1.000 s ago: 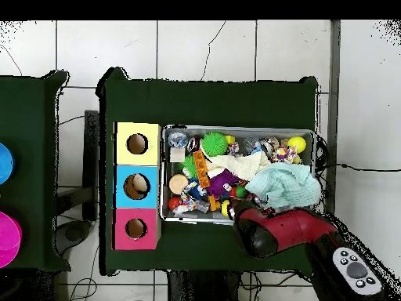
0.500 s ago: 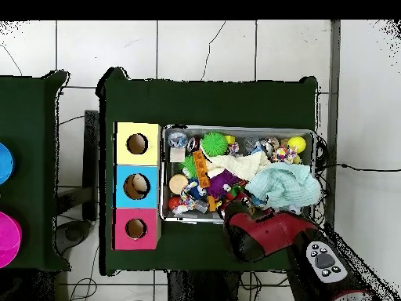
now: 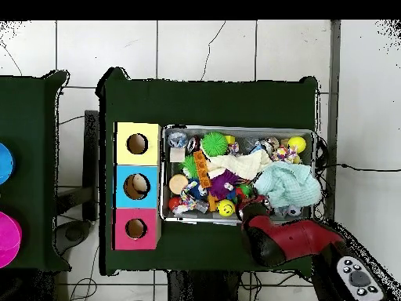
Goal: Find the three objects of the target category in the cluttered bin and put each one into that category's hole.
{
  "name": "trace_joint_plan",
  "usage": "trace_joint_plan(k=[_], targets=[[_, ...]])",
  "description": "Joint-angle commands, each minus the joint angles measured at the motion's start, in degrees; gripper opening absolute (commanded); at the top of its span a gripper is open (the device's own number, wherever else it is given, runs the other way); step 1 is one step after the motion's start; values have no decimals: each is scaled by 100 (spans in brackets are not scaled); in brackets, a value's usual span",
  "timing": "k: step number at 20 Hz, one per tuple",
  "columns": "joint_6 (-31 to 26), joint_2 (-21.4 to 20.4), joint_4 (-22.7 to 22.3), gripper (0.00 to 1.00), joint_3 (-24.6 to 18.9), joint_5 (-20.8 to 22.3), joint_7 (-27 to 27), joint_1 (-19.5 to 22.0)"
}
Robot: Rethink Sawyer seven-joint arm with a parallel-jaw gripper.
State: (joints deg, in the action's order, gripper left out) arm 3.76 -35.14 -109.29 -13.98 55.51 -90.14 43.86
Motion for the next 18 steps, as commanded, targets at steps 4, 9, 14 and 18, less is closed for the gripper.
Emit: trace_joint_plan(k=[4,9,14,18], targets=[[-706,47,189,100,-215,327,19,74],[-261,890,414,100,569,389,-417,-428],[179,1319,463,100,1037,255,-600,-749],[267,1404,406,100,1221,167,-593,-836]])
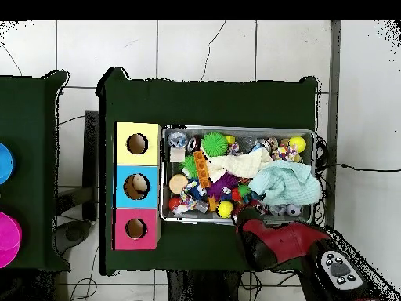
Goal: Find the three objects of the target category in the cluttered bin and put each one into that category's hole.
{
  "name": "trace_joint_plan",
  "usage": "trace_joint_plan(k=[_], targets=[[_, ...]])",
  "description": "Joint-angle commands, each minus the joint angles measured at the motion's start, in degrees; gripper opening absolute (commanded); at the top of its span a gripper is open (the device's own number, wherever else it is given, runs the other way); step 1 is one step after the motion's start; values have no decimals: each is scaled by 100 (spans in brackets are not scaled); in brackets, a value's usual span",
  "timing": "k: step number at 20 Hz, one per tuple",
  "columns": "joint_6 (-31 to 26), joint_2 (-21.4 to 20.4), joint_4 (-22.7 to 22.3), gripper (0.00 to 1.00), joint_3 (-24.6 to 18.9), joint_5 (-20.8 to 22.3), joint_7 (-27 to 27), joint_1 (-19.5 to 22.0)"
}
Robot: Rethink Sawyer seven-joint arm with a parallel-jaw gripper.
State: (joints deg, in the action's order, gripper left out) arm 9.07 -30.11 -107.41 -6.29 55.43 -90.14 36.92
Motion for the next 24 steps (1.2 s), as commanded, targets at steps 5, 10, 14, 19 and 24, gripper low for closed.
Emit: trace_joint_plan(k=[5,10,14,19,24], targets=[[-9,1178,405,100,711,85,-569,-255],[5,1348,514,100,701,70,-519,-188],[-37,1395,528,100,728,-7,-519,-187],[96,1448,581,0,853,-56,-515,-298],[90,1415,601,0,909,-116,-484,-399]])
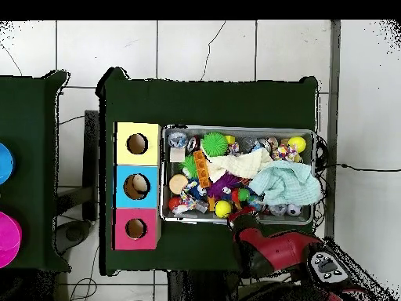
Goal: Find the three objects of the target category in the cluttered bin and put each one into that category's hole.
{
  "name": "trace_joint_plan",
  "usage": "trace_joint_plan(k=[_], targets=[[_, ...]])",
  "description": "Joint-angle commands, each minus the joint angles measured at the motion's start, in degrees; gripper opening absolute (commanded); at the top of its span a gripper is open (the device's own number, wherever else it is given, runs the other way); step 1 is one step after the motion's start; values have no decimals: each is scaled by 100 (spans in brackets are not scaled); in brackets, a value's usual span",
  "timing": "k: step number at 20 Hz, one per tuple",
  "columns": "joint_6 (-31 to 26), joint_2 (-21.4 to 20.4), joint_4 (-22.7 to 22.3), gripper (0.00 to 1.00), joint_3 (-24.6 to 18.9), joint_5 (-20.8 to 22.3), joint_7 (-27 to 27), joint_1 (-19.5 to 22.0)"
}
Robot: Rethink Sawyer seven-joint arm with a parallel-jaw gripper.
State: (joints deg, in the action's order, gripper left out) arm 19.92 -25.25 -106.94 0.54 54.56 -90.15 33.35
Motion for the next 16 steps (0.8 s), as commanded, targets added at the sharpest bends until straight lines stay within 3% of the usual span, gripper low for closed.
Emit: trace_joint_plan(k=[1,4,6,7,9,11,16], targets=[[-983,824,528,0,159,-4,-471,-35],[-1051,351,360,0,-53,17,-469,-49],[-1457,-281,129,0,-579,61,-351,103],[-1808,-653,-36,0,-1012,-23,-242,301],[-2309,-1147,-221,0,-1469,-280,5,464],[-2716,-1501,-296,0,-1815,-540,236,554],[-3298,-1936,-424,0,-2592,-1041,365,828]])
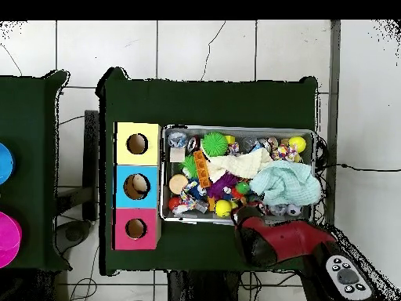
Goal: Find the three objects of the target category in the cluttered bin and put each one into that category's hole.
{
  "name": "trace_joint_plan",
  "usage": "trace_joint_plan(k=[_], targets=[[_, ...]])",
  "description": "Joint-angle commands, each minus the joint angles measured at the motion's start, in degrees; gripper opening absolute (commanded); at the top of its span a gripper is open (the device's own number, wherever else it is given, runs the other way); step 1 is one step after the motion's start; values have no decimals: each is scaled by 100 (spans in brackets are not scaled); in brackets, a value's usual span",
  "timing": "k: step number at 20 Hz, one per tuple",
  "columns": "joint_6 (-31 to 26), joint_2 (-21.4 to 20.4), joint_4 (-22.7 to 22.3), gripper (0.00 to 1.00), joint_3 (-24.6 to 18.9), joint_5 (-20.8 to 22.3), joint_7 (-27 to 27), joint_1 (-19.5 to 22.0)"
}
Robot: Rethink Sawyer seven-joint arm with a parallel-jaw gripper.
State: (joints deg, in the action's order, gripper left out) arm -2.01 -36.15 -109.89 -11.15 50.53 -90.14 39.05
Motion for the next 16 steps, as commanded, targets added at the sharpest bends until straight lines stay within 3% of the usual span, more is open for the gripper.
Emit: trace_joint_plan(k=[1,7,11,16], targets=[[-1292,-914,-172,0,-1601,-808,403,331],[-1630,-1206,-691,0,-2413,-1505,214,729],[-1468,-1387,-1190,0,-3006,-1876,-13,918],[-1228,-1611,-1363,0,-3116,-2216,-475,702]])
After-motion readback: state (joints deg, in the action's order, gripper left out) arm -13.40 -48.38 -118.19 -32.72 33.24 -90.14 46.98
